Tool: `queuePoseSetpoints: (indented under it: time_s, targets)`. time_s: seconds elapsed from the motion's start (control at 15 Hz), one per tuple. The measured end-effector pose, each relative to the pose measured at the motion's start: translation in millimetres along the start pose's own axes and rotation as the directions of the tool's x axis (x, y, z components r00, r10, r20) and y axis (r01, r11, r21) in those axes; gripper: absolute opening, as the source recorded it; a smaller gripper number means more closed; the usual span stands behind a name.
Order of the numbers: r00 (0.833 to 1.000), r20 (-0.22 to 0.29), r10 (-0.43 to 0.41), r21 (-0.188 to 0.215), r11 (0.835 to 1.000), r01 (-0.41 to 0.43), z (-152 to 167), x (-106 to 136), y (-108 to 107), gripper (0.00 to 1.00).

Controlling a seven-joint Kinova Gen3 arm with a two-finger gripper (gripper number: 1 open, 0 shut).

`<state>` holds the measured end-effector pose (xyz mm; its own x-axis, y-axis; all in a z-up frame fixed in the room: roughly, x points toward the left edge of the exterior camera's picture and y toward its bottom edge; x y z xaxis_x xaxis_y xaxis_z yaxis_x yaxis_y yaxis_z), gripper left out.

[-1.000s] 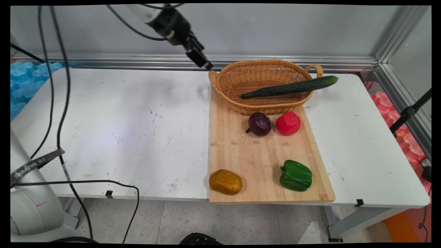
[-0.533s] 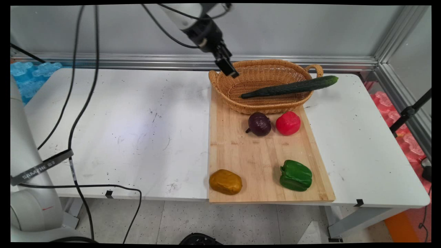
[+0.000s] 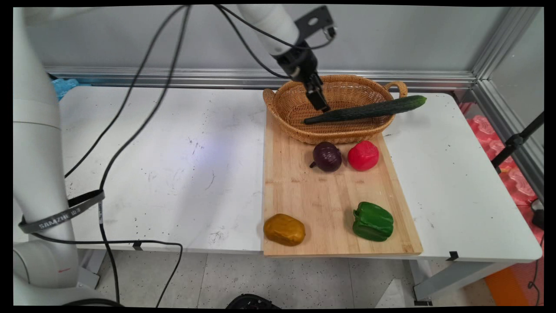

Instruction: Pick up the cucumber from the vegetable basket

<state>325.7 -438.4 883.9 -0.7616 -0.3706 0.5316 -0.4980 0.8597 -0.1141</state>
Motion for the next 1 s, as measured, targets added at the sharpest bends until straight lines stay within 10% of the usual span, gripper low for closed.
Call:
queuePoseSetpoints:
  time_s: [1.0]
  targets:
    - [0.998, 0.028, 0.064, -0.003, 0.998, -0.064, 116, 44, -17, 1.0]
